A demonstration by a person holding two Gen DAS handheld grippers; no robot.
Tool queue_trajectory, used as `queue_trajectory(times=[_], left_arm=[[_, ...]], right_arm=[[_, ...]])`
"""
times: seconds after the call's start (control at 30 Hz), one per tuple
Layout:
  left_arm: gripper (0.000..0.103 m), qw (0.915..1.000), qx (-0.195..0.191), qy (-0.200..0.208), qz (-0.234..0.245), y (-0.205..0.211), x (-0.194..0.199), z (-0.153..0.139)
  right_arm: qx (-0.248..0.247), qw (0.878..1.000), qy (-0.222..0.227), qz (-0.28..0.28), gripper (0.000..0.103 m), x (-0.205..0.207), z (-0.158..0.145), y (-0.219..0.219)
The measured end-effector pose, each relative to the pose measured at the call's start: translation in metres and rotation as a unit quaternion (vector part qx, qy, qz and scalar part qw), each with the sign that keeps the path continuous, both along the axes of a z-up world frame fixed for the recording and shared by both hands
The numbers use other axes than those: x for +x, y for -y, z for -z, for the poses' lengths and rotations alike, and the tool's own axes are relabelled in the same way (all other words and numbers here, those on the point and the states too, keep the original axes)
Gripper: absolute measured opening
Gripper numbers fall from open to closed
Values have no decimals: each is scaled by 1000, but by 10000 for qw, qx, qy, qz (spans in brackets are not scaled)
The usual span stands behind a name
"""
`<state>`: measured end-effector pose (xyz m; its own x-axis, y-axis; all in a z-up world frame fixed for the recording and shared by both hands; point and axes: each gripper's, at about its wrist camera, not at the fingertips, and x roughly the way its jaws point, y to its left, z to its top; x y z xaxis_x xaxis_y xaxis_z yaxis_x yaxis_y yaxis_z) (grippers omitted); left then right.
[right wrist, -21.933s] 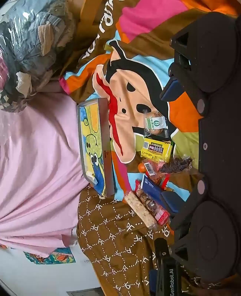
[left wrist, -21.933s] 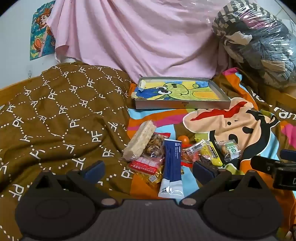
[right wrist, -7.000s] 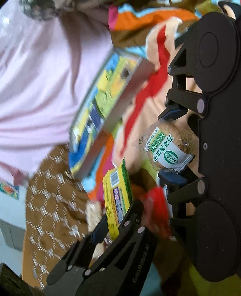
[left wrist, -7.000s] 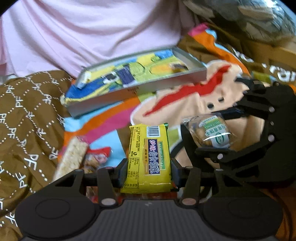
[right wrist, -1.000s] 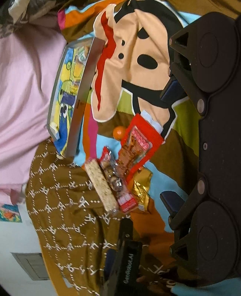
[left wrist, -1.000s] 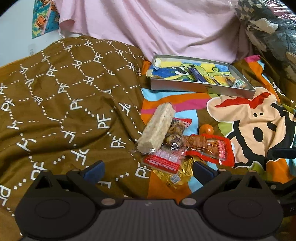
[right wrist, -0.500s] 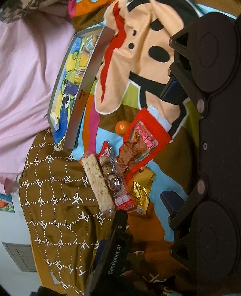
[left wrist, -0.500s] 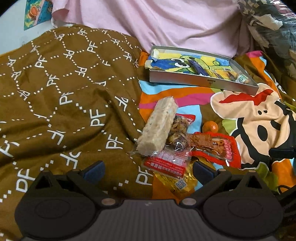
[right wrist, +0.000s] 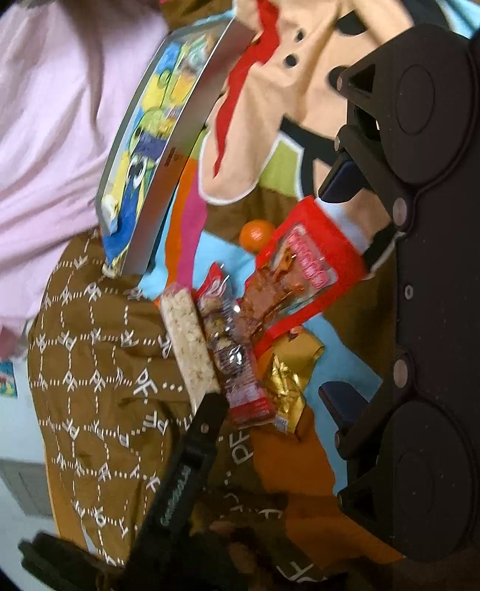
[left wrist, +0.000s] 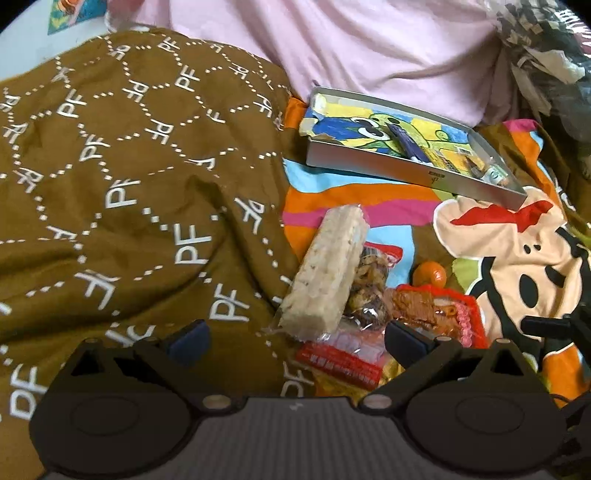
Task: Organize snacks
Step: 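Lower both tools toward the loose snacks beside the tray, then grasp the white rice cracker bar with the left tool while the right tool grasps the red meat snack pack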
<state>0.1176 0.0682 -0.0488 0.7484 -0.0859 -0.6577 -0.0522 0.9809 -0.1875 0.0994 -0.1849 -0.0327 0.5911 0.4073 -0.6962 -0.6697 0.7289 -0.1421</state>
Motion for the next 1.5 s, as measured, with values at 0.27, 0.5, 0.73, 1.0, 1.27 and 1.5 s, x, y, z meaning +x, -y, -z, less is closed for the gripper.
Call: queue_trajectory(times=[0.27,0.5,0.73,1.0,1.27,1.5], left_arm=[[103,9997,-94,-53,226,0,25,-5],[103,9996,-174,-191,136,0,44,-9],[102,9982,-248,-443,331,5,59,-7],[85,9944,-284,-876,511,1,74,-8],[68,9908,-552,-1151,458,-4,80,-8],[50,9895,-569,-1279,353,-3,76,-9]], right_arm=[[-126,9964,-73,-830,102,26,2,-1],[-183,9929,-235,-1156,102,53,4,-7],[260,9921,-850,-884,102,77,19,10],[462,9910,-998,-764,89,82,21,17],[310,9925,-926,-740,78,78,13,21],[46,9921,-833,-934,78,62,1,22]])
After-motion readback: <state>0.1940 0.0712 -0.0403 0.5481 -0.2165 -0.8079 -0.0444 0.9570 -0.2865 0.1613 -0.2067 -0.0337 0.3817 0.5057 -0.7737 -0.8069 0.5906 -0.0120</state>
